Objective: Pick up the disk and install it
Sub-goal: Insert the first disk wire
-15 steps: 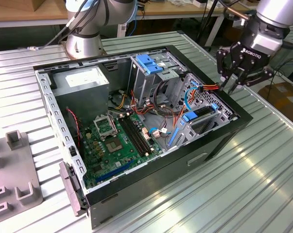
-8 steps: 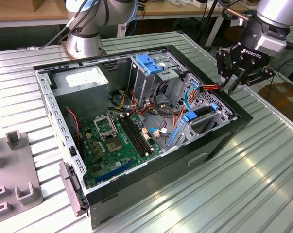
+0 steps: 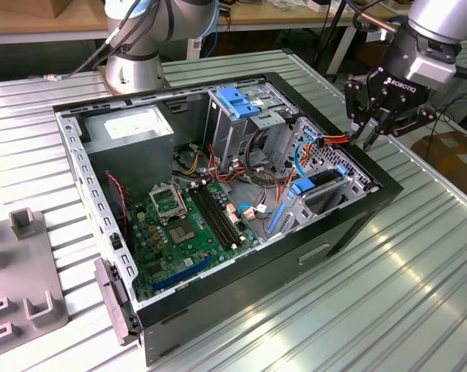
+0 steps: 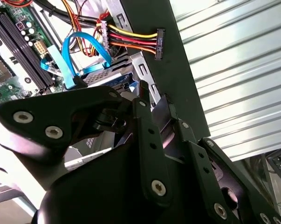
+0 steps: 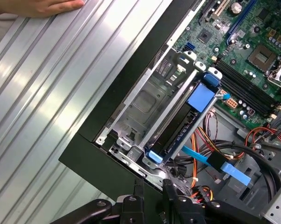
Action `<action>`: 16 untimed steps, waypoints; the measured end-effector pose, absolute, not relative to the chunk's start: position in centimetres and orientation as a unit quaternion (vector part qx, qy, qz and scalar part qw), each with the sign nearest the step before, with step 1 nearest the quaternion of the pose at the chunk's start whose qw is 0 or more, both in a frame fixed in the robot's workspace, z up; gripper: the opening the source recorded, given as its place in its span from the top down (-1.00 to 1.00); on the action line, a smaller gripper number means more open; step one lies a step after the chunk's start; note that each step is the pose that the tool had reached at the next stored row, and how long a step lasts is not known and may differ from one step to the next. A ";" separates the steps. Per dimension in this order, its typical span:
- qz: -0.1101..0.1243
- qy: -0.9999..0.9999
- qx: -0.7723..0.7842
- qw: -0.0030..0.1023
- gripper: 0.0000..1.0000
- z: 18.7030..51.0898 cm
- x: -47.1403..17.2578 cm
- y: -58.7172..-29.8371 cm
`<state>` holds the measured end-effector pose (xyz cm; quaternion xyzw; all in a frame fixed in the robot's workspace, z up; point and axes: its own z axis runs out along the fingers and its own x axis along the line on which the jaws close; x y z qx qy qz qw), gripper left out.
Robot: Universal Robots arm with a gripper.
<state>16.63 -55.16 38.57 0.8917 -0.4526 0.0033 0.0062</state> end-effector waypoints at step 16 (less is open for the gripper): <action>0.004 -0.396 0.918 0.006 0.40 38.2 17.7 -53.1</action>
